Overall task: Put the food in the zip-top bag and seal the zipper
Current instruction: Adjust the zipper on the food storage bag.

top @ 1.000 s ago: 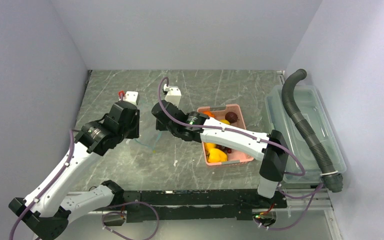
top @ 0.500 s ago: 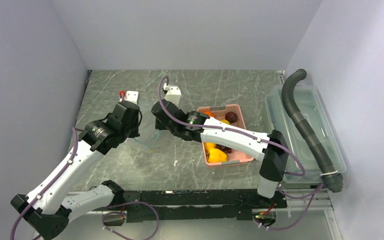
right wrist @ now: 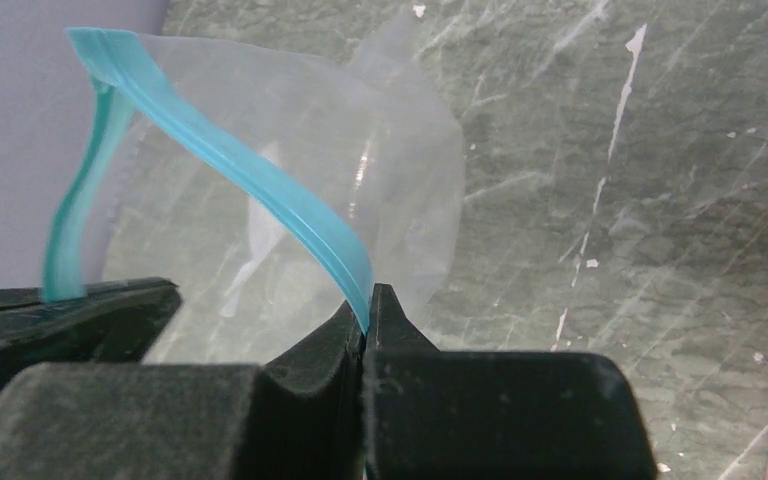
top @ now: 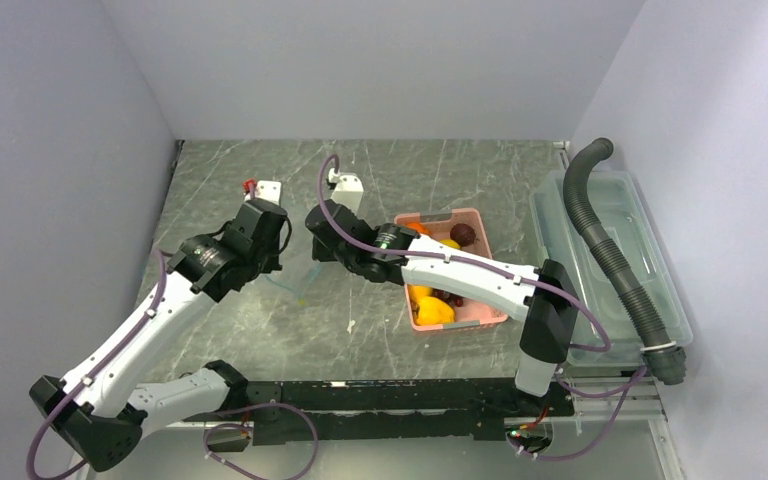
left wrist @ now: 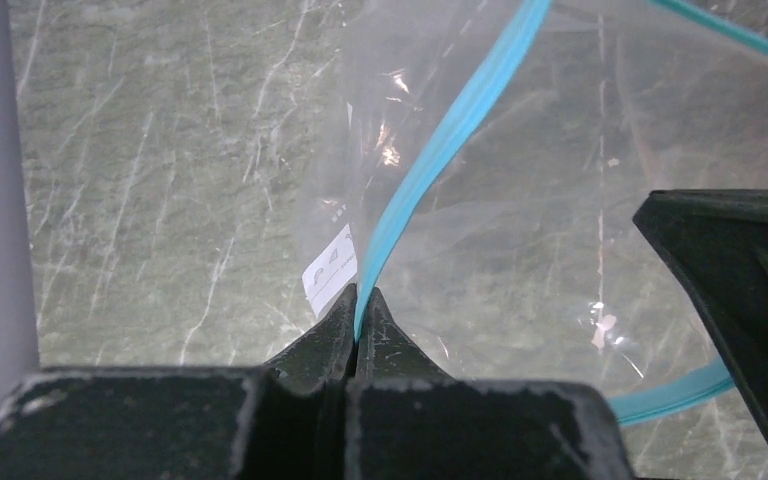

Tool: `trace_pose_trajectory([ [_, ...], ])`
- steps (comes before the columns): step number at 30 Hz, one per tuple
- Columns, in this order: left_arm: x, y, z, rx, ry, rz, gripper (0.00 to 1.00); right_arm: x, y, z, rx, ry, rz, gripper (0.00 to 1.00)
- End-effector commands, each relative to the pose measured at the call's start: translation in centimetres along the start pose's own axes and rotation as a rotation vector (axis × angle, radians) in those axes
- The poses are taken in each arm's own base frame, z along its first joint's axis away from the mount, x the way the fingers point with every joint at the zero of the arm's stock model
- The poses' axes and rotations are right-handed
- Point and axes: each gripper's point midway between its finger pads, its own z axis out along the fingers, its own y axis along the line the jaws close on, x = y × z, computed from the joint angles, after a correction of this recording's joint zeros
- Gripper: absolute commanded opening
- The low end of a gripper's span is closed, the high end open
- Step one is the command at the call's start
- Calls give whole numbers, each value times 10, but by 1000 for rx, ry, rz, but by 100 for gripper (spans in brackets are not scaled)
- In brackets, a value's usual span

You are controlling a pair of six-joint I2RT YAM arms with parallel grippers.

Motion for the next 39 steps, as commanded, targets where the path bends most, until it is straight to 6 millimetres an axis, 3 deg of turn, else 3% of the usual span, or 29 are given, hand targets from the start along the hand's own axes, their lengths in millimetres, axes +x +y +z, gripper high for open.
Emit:
trace_pose_trajectory([
  [1,-23,13,-11,-67,-58,-3,0,-19,-3,-12,-32,-43,37,0],
  [8,-47,28,-26,-136,-104,24,0,-9,-21,-8,-5,-11,12,0],
  [21,-70,48,-39,-252,-131,93,0,33,-73,13,99,81,6,0],
  [26,-70,44,-33,-251,-117,106,0,32,-68,13,80,84,7,0],
  [35,-63,33,-19,-227,-81,112,0,11,-40,6,-13,67,16,0],
  [39,-60,32,-15,-230,-72,117,0,1,-33,0,-40,48,19,6],
])
